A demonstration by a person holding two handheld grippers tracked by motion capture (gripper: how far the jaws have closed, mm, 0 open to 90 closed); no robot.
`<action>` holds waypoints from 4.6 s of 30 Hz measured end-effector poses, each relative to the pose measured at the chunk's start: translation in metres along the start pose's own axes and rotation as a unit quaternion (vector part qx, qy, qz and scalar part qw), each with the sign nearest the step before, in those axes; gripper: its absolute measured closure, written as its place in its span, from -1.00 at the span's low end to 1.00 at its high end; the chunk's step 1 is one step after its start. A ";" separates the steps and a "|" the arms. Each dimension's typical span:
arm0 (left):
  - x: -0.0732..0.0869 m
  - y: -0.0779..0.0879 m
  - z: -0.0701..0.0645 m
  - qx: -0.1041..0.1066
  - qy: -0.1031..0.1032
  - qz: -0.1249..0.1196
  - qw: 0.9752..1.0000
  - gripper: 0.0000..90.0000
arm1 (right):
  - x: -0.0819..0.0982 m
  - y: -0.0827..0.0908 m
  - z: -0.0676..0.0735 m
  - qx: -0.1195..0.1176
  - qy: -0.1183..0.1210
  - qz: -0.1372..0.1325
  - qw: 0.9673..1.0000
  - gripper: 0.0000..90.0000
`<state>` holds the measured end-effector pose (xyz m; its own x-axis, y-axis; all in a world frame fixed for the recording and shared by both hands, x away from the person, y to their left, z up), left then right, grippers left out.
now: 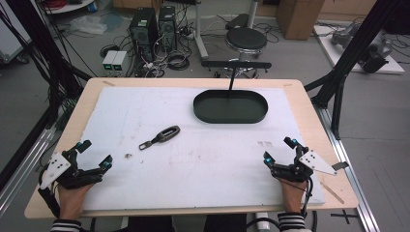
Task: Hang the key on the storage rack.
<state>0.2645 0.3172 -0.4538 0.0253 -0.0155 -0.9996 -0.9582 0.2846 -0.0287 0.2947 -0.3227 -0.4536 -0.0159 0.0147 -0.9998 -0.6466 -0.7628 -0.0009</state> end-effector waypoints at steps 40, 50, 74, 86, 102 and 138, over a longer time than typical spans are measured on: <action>-0.066 -0.046 0.003 0.078 -0.067 0.133 0.986 -0.88 | 0.000 -0.001 0.001 0.005 0.005 0.006 1.000 -0.95; -0.088 -0.087 -0.011 0.138 -0.098 0.189 0.967 -0.88 | 0.000 -0.001 0.002 0.004 0.005 0.005 1.000 -0.95; -0.085 -0.161 -0.058 0.188 -0.245 0.325 0.894 -0.88 | 0.000 -0.001 0.001 0.004 0.004 0.004 1.000 -0.95; -0.070 -0.183 -0.076 0.192 -0.265 0.375 0.868 -0.88 | 0.000 0.000 0.001 0.005 0.003 0.005 1.000 -0.95; -0.049 -0.200 -0.091 0.199 -0.288 0.433 0.831 -0.88 | 0.000 -0.001 0.001 0.004 0.002 0.005 1.000 -0.95; -0.034 -0.202 -0.102 0.203 -0.316 0.494 0.784 0.14 | 0.000 -0.001 0.001 0.004 0.003 0.005 1.000 -0.95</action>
<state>0.4278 0.1628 -0.4134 -0.4134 0.8464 -0.3357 -0.4334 0.1414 0.8900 0.2943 -0.3217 -0.4535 -0.0178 0.0022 -0.9998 -0.6527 -0.7575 0.0100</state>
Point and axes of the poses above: each handheld gripper's, and its own axes: y roughly backward along the jaws, x roughly out of its underside, z roughly to its left, the point moved 1 cm from there along -y, roughly forward along the jaws, and after that the axes turned 15 degrees about -x, right-handed, at the moved point
